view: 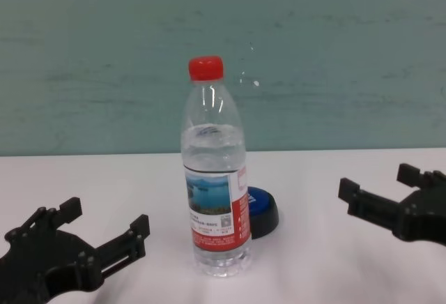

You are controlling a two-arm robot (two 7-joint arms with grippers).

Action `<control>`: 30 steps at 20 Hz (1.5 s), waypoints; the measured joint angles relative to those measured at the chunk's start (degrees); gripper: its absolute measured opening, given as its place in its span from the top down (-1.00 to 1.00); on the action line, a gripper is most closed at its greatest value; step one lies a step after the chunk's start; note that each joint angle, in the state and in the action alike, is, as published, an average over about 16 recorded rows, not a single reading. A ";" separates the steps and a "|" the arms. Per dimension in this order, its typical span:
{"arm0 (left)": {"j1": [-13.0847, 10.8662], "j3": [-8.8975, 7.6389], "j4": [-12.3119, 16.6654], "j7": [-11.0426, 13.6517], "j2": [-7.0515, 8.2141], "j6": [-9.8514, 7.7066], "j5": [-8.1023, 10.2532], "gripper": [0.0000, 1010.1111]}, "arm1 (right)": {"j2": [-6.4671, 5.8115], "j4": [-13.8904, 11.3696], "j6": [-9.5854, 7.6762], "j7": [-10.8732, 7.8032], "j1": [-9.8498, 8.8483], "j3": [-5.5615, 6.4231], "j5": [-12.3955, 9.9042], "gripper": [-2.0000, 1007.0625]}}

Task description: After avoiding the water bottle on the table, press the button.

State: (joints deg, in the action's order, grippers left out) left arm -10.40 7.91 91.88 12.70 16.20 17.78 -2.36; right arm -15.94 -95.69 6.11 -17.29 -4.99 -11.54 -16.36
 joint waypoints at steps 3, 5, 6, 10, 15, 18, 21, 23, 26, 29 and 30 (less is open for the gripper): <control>0.00 0.00 0.00 0.00 0.00 0.00 0.00 -0.98 | -0.11 0.67 0.18 -0.39 0.57 -0.29 -0.49 -0.99; 0.00 0.00 0.00 0.00 0.00 0.00 0.00 -0.98 | -0.18 1.16 0.19 -0.65 1.01 -0.50 -0.83 -0.99; 0.00 0.00 0.00 0.00 0.00 0.00 0.00 -0.98 | -0.22 1.40 0.13 -0.77 1.22 -0.60 -1.03 -0.99; 0.00 0.00 0.00 0.00 0.00 0.00 0.00 -0.98 | -0.27 2.26 -0.43 -1.01 1.99 -0.89 -1.86 -0.99; 0.00 0.00 0.00 0.00 0.00 0.00 0.00 -0.98 | -0.24 3.01 -1.40 -1.06 2.72 -1.12 -2.56 -0.99; 0.00 0.00 0.00 0.00 0.00 0.00 0.00 -0.98 | -0.20 3.24 -1.91 -1.03 2.92 -1.14 -2.90 -0.99; 0.00 0.00 0.00 0.00 0.00 0.00 0.00 -0.98 | -0.15 3.29 -2.23 -0.96 2.95 -1.08 -3.17 -0.99; 0.00 0.00 0.00 0.00 0.00 0.00 0.00 -0.98 | -0.13 3.28 -2.28 -0.92 2.94 -1.05 -3.20 -0.99; 0.00 0.00 0.00 0.00 0.00 0.00 0.00 -0.98 | -0.17 3.24 -2.17 -0.95 2.91 -1.08 -3.08 -0.99; 0.00 0.00 0.00 0.00 0.00 0.00 0.00 -0.98 | -0.20 3.20 -2.08 -0.98 2.88 -1.10 -2.97 -0.99; 0.00 0.00 0.00 0.00 0.00 0.00 0.00 -0.98 | -0.20 3.18 -2.06 -0.98 2.87 -1.10 -2.95 -0.99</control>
State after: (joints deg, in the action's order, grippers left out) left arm -10.40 7.91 91.88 12.70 16.20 17.78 -2.36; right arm -16.15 -92.50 4.05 -18.28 -2.12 -12.64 -19.31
